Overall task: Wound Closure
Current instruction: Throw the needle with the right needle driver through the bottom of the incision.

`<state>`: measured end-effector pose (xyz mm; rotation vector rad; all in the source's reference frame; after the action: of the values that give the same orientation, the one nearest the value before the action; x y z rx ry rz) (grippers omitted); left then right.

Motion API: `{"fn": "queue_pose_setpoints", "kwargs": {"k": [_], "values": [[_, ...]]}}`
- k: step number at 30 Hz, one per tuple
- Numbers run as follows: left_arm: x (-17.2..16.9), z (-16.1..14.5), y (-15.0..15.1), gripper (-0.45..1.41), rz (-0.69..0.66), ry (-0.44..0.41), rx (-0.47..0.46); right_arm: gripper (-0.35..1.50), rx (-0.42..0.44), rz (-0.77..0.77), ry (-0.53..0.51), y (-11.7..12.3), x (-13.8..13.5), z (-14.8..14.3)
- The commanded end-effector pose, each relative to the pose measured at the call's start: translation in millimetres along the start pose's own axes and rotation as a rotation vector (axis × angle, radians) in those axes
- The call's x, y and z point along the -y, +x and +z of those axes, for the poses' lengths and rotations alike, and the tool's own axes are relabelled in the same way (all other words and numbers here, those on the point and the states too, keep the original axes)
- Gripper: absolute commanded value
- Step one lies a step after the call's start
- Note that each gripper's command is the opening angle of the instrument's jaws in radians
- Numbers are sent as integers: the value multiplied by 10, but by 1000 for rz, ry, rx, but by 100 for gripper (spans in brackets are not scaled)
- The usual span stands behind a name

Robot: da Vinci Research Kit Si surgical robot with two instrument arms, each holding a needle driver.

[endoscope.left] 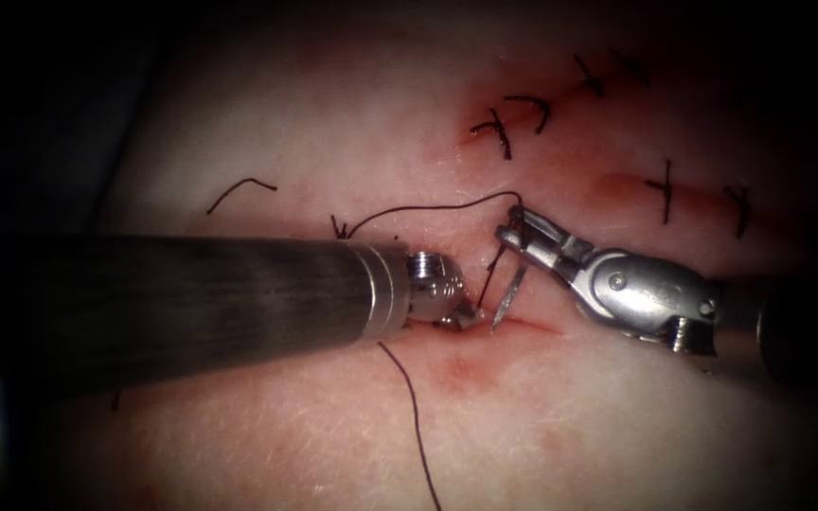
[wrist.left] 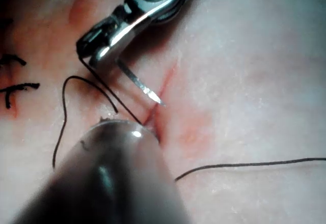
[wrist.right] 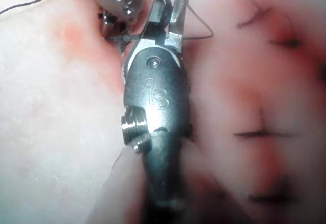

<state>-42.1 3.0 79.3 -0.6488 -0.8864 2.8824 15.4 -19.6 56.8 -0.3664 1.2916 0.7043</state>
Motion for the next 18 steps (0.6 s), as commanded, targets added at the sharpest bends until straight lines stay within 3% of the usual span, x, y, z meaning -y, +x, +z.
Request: {"fn": "queue_pose_setpoints", "kwargs": {"k": [1, 18], "values": [[2, 7, 3, 39, 1, -2, -1, -35, 2, -6, 5, -11, 6, 10], [-6, -2, 2, 32, -16, -3, -20, -35, -1, -198, 37, -56, 40, 9]]}}
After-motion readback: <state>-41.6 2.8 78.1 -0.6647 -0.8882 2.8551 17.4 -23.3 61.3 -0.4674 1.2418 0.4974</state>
